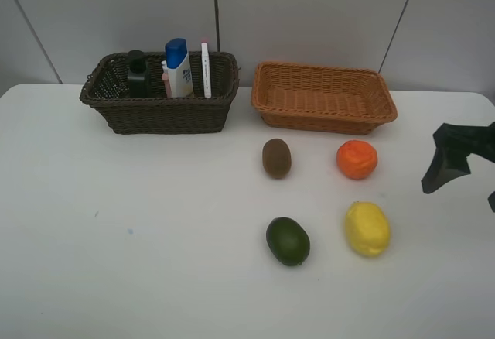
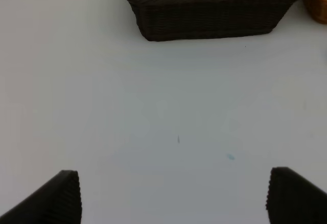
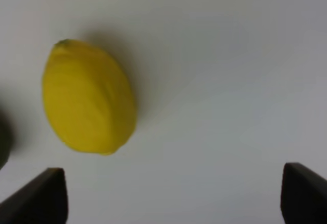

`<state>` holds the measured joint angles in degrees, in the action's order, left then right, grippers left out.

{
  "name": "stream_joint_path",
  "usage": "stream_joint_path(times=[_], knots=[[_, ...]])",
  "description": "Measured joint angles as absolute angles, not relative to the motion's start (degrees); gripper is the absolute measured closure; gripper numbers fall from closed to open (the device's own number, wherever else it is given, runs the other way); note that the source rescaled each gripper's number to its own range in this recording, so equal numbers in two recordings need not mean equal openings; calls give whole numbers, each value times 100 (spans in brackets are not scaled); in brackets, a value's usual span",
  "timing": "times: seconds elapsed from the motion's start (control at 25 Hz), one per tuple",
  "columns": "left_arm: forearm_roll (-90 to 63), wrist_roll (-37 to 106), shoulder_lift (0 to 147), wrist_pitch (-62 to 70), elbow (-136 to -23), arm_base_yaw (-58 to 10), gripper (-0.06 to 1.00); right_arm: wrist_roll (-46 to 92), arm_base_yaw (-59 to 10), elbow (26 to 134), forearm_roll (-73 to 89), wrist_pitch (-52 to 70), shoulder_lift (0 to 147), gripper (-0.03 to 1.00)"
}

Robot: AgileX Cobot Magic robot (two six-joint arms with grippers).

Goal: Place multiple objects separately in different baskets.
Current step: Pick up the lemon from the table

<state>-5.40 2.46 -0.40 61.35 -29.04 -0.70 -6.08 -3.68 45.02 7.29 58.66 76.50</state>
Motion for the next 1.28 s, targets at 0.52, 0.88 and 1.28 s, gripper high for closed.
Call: stream_joint_path(times=[0.52, 0.88, 1.28], knots=[[-540, 246, -40, 6135, -2904, -70, 0, -1000, -2379, 4505, 468, 4806, 9159, 0], [-540, 246, -40, 6135, -2904, -70, 0, -1000, -2442, 4509, 156, 4265, 10020, 0], [-540, 246, -40, 6135, -2904, -70, 0, -1002, -2442, 4515, 138, 3885, 10564, 69]])
